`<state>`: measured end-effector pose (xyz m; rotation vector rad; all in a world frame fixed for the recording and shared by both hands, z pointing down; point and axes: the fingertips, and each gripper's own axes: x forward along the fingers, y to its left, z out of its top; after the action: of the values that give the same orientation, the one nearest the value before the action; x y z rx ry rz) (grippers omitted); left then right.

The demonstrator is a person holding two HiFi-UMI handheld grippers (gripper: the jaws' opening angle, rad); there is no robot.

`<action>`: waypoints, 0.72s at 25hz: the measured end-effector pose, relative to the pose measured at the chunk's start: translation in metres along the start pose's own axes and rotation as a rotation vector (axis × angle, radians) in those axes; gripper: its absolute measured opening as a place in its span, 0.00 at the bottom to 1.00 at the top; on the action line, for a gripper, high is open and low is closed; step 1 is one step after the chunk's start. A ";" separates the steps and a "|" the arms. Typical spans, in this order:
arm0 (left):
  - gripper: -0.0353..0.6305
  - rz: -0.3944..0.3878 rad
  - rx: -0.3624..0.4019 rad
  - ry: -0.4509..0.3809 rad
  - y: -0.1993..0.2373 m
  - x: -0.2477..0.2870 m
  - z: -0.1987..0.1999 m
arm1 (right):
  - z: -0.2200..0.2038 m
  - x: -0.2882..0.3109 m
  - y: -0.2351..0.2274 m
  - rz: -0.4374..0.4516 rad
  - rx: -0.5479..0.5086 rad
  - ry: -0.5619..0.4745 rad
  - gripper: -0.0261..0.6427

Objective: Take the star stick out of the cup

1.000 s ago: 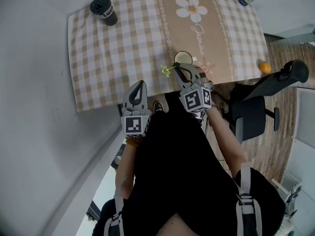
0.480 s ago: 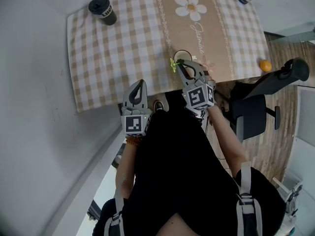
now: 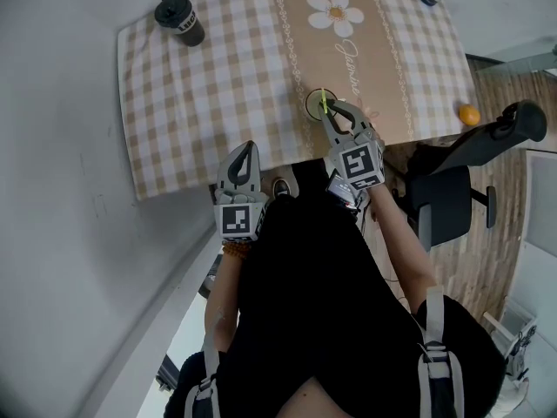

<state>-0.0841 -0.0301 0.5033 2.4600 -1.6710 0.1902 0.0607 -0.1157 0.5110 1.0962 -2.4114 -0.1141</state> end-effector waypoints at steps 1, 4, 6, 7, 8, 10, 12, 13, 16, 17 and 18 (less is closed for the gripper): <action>0.04 -0.002 -0.001 -0.001 0.000 0.000 0.000 | 0.000 0.000 -0.002 -0.002 0.010 0.000 0.07; 0.04 -0.005 -0.002 0.007 -0.001 0.001 -0.001 | -0.003 0.001 -0.006 -0.007 0.070 0.011 0.06; 0.04 -0.006 -0.003 0.004 -0.001 0.001 0.000 | -0.007 0.002 -0.008 -0.013 0.103 0.025 0.06; 0.04 -0.006 -0.002 0.003 -0.001 0.002 0.000 | -0.009 0.003 -0.008 -0.018 0.111 0.031 0.06; 0.04 -0.005 -0.001 0.001 -0.001 0.002 0.000 | -0.011 0.003 -0.008 -0.020 0.118 0.034 0.06; 0.04 -0.001 0.001 -0.003 0.000 0.002 0.002 | -0.013 0.003 -0.009 -0.024 0.142 0.034 0.06; 0.04 -0.001 0.000 -0.005 0.000 0.002 0.001 | -0.014 0.003 -0.012 -0.029 0.170 0.034 0.06; 0.04 -0.001 -0.001 -0.006 0.000 0.001 0.001 | -0.015 0.003 -0.014 -0.031 0.179 0.035 0.06; 0.04 -0.003 -0.001 -0.004 -0.002 0.001 0.001 | -0.018 0.003 -0.017 -0.032 0.190 0.041 0.06; 0.04 -0.001 0.000 -0.002 -0.002 0.001 0.001 | -0.019 0.003 -0.017 -0.032 0.192 0.043 0.06; 0.04 0.001 0.001 -0.001 -0.002 0.001 0.002 | -0.019 0.004 -0.017 -0.031 0.194 0.044 0.06</action>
<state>-0.0816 -0.0311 0.5017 2.4604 -1.6726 0.1905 0.0791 -0.1277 0.5250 1.2080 -2.4050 0.1350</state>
